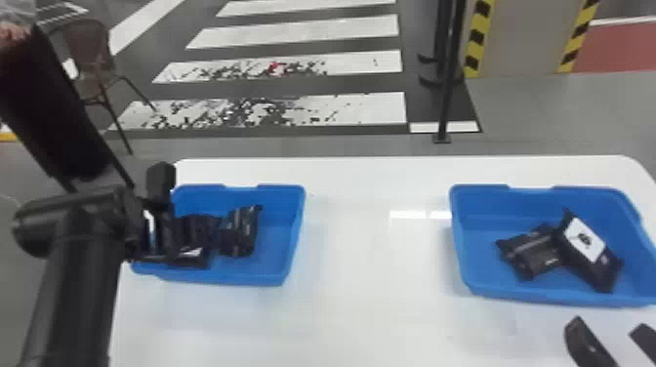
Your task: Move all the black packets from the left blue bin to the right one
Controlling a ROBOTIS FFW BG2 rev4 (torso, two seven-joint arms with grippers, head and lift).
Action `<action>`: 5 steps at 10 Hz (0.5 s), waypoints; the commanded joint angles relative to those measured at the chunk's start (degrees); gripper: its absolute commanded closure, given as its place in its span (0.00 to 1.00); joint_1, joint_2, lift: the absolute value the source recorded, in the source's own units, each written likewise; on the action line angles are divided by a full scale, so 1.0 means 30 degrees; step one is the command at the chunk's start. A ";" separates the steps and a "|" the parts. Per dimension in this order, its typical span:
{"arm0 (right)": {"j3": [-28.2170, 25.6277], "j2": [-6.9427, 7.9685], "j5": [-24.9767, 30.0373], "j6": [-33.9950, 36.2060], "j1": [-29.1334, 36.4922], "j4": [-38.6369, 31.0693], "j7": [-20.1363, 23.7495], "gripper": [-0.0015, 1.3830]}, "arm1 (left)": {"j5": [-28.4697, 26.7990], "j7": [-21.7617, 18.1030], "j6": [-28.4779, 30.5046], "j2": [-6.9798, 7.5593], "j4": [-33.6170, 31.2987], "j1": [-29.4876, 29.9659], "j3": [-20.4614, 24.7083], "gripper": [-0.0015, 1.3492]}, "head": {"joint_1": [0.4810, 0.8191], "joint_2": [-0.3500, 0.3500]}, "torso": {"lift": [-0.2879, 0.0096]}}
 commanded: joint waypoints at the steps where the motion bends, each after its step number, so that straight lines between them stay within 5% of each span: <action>1: -0.0014 0.0017 -0.0153 0.0000 0.0046 -0.0204 0.0086 0.12 | -0.0010 -0.0442 -0.0223 0.0061 -0.3129 0.1812 0.0194 0.89 | 0.63 0.74 | 0.50; 5: 0.0062 0.0017 -0.0496 0.0281 -0.0376 -0.1236 0.0965 0.13 | 0.0105 -0.2170 -0.1301 -0.0642 -1.2504 0.7390 0.1451 0.89 | 0.63 0.75 | 0.50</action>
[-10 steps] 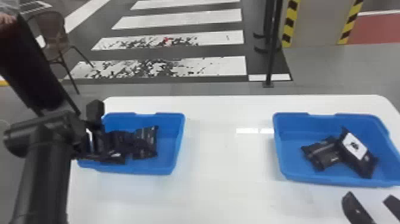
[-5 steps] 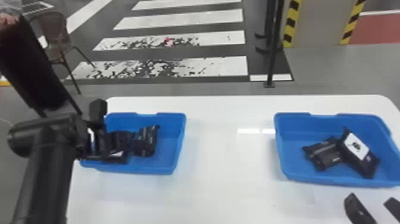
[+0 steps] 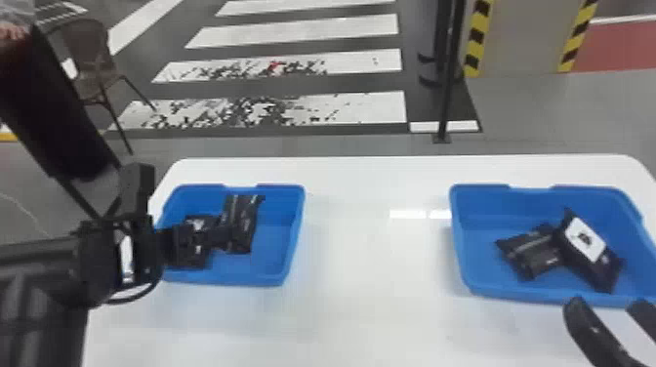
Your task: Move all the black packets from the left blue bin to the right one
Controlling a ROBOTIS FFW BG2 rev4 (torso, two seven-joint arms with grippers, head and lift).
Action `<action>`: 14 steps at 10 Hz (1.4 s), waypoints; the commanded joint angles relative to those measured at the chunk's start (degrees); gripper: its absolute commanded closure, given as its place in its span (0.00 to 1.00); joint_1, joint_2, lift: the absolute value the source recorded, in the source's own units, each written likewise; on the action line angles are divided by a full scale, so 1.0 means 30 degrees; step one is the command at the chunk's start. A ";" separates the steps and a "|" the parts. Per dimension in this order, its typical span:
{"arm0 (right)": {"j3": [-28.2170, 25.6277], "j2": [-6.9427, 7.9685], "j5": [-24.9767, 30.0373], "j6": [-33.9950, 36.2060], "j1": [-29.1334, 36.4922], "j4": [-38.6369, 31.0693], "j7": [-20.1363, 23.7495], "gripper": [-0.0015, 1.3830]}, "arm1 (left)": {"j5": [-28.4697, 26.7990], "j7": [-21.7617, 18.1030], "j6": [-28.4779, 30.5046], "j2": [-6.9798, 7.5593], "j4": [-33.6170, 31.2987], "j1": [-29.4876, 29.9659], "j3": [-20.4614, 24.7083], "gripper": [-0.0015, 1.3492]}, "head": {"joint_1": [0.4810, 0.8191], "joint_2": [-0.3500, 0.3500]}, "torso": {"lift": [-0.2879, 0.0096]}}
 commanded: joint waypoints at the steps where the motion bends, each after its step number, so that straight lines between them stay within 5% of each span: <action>1: 0.0277 0.0018 -0.0188 0.0399 -0.0475 -0.0359 0.0328 0.13 | 0.0011 -0.0432 -0.0607 -0.0333 -0.3260 0.1824 -0.0151 0.89 | 0.63 0.74 | 0.50; 5: 0.1991 -0.0410 -0.1483 0.1524 -0.1788 -0.0593 0.0826 0.13 | 0.0050 -0.1252 -0.1639 -0.1153 -0.7713 0.3840 -0.2778 0.89 | 0.63 0.65 | 0.50; 9: 0.3057 -0.0966 -0.2282 0.2321 -0.4084 0.0391 0.0885 0.13 | 0.0354 -0.1721 -0.1967 -0.1241 -0.7760 0.3184 -0.5902 0.89 | 0.63 0.55 | 0.50; 14: 0.3857 -0.1113 -0.2892 0.2555 -0.5725 0.1422 0.0592 0.13 | 0.1421 -0.1897 -0.2154 -0.1446 -0.7713 0.2434 -0.7958 0.89 | 0.63 0.42 | 0.50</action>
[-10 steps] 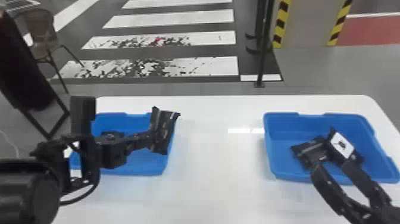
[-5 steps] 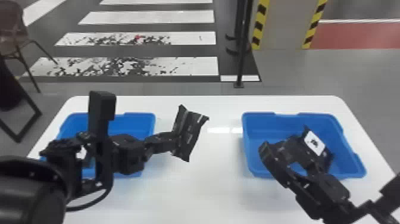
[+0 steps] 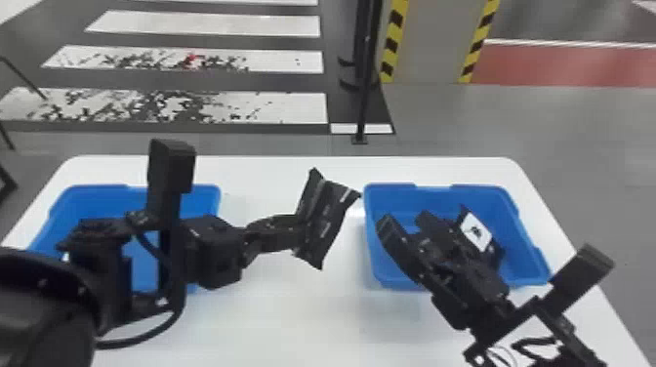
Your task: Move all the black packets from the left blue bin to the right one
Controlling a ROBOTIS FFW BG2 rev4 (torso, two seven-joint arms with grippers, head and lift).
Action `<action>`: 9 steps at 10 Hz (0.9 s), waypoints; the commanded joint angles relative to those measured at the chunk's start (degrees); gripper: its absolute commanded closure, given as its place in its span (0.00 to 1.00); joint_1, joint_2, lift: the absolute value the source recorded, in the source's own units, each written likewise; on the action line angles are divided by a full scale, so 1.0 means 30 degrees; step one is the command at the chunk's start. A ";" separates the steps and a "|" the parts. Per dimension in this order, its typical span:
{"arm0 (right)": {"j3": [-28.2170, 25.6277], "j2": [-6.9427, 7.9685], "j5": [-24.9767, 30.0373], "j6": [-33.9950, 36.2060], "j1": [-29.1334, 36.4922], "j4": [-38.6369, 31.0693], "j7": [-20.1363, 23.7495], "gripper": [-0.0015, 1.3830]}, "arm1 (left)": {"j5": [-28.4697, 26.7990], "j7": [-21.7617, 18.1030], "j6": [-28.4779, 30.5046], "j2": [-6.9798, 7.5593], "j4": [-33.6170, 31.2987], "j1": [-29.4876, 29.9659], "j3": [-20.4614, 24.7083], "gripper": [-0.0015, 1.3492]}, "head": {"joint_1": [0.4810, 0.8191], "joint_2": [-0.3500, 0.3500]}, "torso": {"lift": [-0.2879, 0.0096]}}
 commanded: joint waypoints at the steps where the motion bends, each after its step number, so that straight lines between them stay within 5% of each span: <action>1: 0.0164 -0.0019 -0.0110 0.0001 -0.0335 0.0288 -0.0031 0.13 | 0.0283 0.0001 -0.0049 -0.0016 0.0021 -0.0158 -0.0508 0.89 | 0.63 0.41 | 0.50; 5: 0.0811 -0.0078 -0.0491 0.0001 -0.0851 0.0523 -0.0207 0.17 | 0.1006 0.0001 -0.0143 -0.0133 0.0396 -0.0579 -0.1461 0.89 | 0.63 0.36 | 0.50; 6: 0.1040 -0.0078 -0.0681 0.0001 -0.0898 0.0616 -0.0236 0.28 | 0.1121 0.0001 -0.0143 -0.0133 0.0536 -0.0673 -0.1575 0.89 | 0.63 0.36 | 0.50; 9: 0.1230 -0.0049 -0.1595 0.0001 -0.0945 0.0991 -0.0266 0.94 | 0.1197 0.0001 -0.0190 -0.0162 0.0677 -0.0673 -0.1537 0.89 | 0.63 0.36 | 0.50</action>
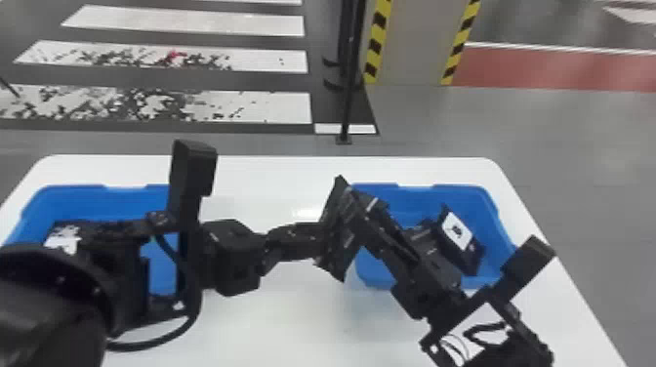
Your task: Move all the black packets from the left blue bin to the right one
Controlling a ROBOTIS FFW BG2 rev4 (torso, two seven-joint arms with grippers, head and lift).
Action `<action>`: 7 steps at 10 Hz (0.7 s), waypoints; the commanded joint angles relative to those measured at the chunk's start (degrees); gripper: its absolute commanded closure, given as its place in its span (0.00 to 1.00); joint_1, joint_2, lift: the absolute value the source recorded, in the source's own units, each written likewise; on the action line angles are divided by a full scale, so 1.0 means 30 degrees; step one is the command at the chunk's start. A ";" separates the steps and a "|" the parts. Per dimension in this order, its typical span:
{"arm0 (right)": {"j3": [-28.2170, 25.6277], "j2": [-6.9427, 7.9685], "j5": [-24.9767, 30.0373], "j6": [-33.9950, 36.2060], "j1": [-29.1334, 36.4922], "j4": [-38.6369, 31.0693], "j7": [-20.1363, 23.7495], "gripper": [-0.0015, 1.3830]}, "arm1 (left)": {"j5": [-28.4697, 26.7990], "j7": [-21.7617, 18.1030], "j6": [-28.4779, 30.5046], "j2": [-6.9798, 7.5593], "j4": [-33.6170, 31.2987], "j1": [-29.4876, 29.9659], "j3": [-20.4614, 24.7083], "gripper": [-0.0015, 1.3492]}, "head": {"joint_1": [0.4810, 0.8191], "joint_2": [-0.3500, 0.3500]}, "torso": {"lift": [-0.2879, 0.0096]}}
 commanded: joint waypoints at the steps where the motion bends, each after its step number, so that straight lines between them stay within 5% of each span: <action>1: 0.0101 0.0015 -0.0200 -0.0047 0.0045 0.0008 0.0003 0.92 | 0.0002 0.0000 -0.0162 0.0001 0.0007 -0.0001 0.0102 0.89 | 0.63 0.37 | 0.50; 2: 0.0101 0.0015 -0.0353 -0.0140 0.0045 0.0055 0.0003 0.92 | 0.0117 0.0058 -0.0443 -0.0028 0.0007 0.0093 0.0140 0.88 | 0.63 0.37 | 0.50; 3: 0.0101 0.0015 -0.0353 -0.0187 -0.0002 0.0008 0.0003 0.92 | 0.0574 0.0146 -0.0677 -0.0087 0.0335 0.0187 0.0293 0.75 | 0.63 0.37 | 0.50; 5: -0.0013 0.0015 -0.0353 -0.0187 -0.0002 0.0055 0.0003 0.92 | 0.1107 0.0263 -0.0771 -0.0204 0.0476 0.0515 0.0636 0.27 | 0.63 0.37 | 0.50; 6: -0.0394 0.0015 -0.0315 -0.0187 -0.0096 0.0289 0.0003 0.92 | 0.1145 0.0263 -0.0771 -0.0204 0.0476 0.0702 0.0788 0.11 | 0.63 0.37 | 0.50; 7: -0.1079 -0.0014 -0.0200 -0.0187 -0.0330 0.0617 0.0003 0.92 | 0.1259 0.0263 -0.0771 -0.0175 0.0476 0.0749 0.0902 0.08 | 0.63 0.36 | 0.50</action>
